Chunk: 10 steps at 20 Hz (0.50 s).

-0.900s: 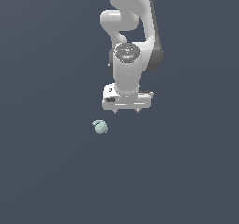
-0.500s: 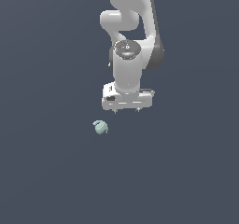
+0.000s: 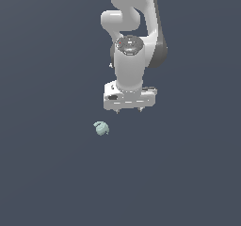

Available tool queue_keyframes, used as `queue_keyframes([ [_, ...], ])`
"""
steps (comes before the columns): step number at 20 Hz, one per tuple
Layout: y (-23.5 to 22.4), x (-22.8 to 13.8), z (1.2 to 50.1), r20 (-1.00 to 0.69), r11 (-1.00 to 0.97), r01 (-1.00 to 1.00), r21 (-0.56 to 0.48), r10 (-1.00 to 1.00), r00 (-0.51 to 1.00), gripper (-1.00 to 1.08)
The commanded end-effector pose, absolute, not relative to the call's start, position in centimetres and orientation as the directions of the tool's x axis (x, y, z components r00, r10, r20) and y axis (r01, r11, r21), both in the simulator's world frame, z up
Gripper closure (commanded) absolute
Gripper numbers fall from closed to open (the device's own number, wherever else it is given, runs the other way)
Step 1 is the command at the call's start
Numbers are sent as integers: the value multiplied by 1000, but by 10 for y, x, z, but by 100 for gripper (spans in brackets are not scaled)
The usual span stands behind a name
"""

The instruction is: Pick up the object and move it to a goal position.

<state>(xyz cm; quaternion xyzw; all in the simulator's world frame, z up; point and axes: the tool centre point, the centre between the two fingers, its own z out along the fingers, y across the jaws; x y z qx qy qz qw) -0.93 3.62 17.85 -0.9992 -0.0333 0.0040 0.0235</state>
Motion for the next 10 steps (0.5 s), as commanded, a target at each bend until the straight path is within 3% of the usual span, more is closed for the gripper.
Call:
queue_keyframes([
  [1,34,-9,177,-7,-996,72,-46,72,997,-92],
  [10,15,-5,165,-2,-988,149,-38,149,989,-92],
])
